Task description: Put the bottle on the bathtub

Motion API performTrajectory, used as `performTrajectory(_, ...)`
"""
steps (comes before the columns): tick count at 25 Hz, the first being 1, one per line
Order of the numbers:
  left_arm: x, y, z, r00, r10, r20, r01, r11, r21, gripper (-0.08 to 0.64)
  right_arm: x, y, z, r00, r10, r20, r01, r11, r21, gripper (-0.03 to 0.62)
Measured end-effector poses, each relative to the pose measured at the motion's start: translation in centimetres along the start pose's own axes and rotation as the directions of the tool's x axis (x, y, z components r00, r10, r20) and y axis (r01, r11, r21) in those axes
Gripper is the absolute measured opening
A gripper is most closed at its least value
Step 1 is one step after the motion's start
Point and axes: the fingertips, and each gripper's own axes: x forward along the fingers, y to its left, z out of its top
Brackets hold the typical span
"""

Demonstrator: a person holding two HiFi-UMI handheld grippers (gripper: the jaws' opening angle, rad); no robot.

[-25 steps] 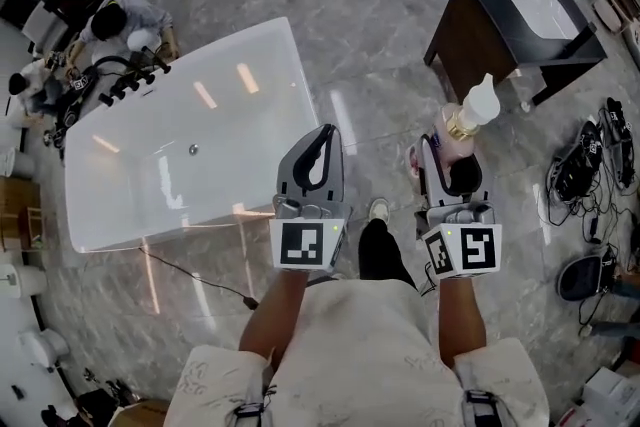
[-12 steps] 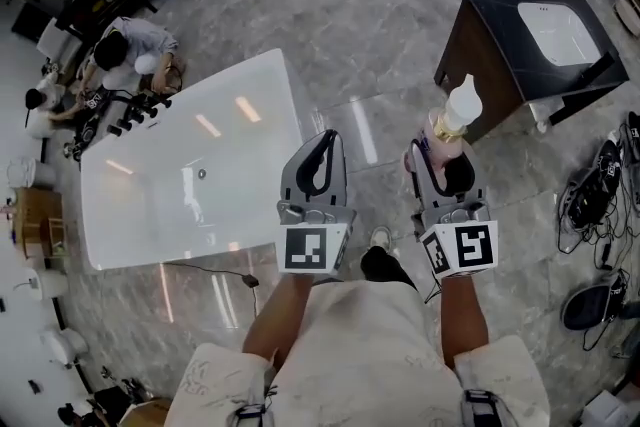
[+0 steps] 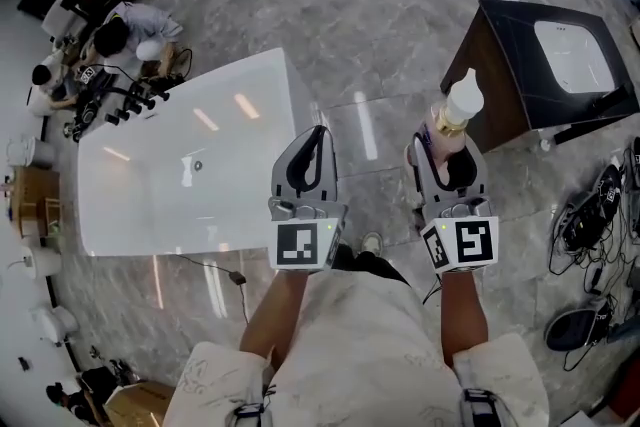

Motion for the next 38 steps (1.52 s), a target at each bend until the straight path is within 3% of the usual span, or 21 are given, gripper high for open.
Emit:
performTrajectory(11,2.1,5.1,-0.6,0.997,0.071,0.023,-0.071,0.997,0.006,0.009,5.2,0.7,-0.3,0.999,0.046,0.0,-0.046,0.998,-0.039,0.204)
performTrajectory(16,4.2,10.1,-1.7,0.987,0.155,0.032,-0.154,0.987,-0.032,0.009,10.2,1.5,-0.6,0.996,0.089,-0.018,-0.09,0.994,-0.066,0.204)
performTrajectory(20,5.7,15.9,-3.1,0.968,0.252,0.017,-0.25,0.966,-0.069,0.009,16.3,3.3,-1.0,0.987,0.154,-0.05,-0.157,0.985,-0.066,0.204)
performTrajectory(24,6.3,23.1,-4.1,0.937,0.35,0.011,-0.348,0.934,-0.081,0.009,23.1,7.2,-1.6,0.971,0.228,-0.074,-0.234,0.969,-0.078,0.204)
performTrajectory(26,6.4,27.0,-4.8,0.911,0.413,-0.002,-0.412,0.906,-0.094,0.009,26.6,9.5,-2.0,0.955,0.282,-0.088,-0.289,0.954,-0.081,0.204)
performTrajectory(31,5.9,35.7,-6.9,0.83,0.556,-0.04,-0.555,0.819,-0.142,0.009,34.5,15.7,-3.4,0.894,0.427,-0.132,-0.44,0.894,-0.084,0.202)
performTrajectory(38,5.0,42.9,-8.1,0.75,0.658,-0.069,-0.66,0.736,-0.152,0.009,42.0,23.6,-5.9,0.8,0.571,-0.182,-0.588,0.808,-0.049,0.202)
